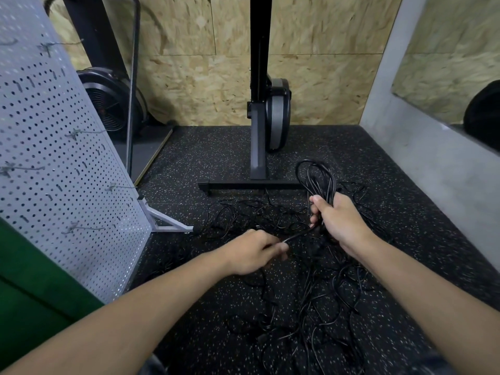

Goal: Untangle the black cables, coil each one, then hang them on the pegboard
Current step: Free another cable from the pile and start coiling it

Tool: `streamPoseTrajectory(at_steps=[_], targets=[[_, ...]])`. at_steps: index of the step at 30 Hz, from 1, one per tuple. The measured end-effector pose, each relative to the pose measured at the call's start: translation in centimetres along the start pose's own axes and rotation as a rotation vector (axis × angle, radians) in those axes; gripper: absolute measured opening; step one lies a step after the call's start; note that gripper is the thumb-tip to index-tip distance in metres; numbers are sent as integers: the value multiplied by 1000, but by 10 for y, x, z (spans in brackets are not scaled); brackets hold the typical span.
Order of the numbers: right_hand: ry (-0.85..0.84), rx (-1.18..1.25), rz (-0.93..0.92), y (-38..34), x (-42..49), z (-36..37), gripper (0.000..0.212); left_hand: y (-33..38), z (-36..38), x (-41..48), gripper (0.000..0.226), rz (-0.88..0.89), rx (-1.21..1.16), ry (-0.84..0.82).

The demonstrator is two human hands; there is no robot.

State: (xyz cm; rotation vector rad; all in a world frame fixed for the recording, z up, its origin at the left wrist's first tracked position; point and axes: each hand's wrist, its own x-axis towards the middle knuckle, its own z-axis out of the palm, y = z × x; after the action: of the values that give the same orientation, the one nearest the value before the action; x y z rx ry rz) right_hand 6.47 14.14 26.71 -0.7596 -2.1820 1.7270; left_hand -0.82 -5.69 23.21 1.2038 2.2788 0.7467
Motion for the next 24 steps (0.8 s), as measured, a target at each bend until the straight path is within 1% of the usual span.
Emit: streamPoseTrajectory(at_steps=[2,5,8,11,13,15,16,17,18,20,23,24], targets=[[31,-172,-23,3,3,-4,30,-4,-7,0,38,-26,2,-15],[45,-332,-39,0,5,-7,32,-7,-11,2,33,-11,87,-20],[2,-571,-54,-5,6,-8,35,-4,-13,2,28,92,136,66],[-123,-760,-87,-7,1,-8,43,5,-16,1,21,206,201,178],[-237,-826,-73,-4,-3,-7,60,12,-21,0,21,281,238,309],[-347,-860,-49,-4,-9,-5,83,19,-26,-1,26,342,206,428],[-410,-837,-25,-5,-12,-4,92,21,-28,-1,28,353,186,458],[-483,-776,-2,-6,-15,-4,96,23,-29,-2,30,352,164,467],[-559,-686,15,-7,-19,-4,92,23,-30,-2,32,345,142,469],[-697,-562,48,-10,-26,-9,70,21,-31,-1,31,328,107,472],[-818,-516,22,-13,-27,-12,59,14,-33,0,29,291,66,484],[-846,-554,7,-15,-28,-11,50,12,-34,0,32,288,49,490]])
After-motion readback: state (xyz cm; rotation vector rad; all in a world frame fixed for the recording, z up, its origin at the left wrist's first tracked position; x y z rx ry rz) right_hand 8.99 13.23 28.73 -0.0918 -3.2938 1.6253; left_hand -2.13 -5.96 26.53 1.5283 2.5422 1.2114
